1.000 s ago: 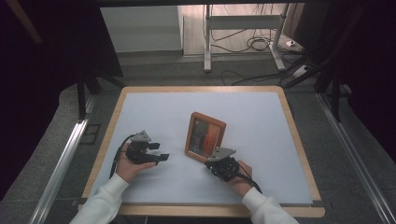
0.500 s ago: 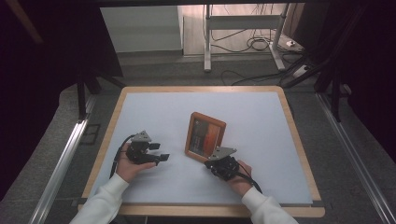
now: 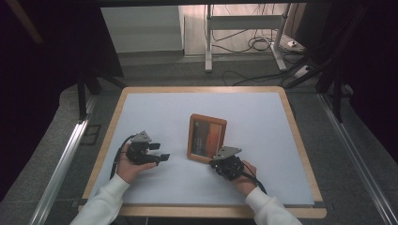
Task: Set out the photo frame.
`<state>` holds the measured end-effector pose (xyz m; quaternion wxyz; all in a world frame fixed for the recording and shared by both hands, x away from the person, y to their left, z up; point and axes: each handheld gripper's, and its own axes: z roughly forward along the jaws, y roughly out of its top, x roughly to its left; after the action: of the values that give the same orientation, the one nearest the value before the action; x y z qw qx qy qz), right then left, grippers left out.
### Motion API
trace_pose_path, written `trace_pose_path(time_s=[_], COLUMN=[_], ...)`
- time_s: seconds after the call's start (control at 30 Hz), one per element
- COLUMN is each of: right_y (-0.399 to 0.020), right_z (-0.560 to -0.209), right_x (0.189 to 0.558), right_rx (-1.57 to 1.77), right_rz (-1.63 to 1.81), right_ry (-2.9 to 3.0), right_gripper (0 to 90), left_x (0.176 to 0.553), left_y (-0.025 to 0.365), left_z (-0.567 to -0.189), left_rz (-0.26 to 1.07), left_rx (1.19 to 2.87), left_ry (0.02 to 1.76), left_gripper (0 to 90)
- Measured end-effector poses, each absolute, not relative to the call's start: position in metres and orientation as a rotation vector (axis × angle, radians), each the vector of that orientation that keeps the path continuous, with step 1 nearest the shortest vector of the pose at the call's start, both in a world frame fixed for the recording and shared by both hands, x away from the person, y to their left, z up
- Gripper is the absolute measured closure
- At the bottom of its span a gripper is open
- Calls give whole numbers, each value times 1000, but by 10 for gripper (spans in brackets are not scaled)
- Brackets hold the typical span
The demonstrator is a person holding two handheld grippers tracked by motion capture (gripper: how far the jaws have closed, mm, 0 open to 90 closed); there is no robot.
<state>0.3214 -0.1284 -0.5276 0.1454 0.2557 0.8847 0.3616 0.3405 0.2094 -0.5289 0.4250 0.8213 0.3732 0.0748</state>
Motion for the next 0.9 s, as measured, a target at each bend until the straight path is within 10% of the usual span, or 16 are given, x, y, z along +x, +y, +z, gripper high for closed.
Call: trace_pose_path(time_s=[0.9], right_y=[-144], right_z=[-526], right_x=[327], right_rx=[780], right_rz=[1043], right_ry=[2515], right_gripper=[900], left_x=[341], left_y=[209], left_z=[-530], left_rz=[185], left_rx=[2063], left_ry=[930], left_gripper=[300])
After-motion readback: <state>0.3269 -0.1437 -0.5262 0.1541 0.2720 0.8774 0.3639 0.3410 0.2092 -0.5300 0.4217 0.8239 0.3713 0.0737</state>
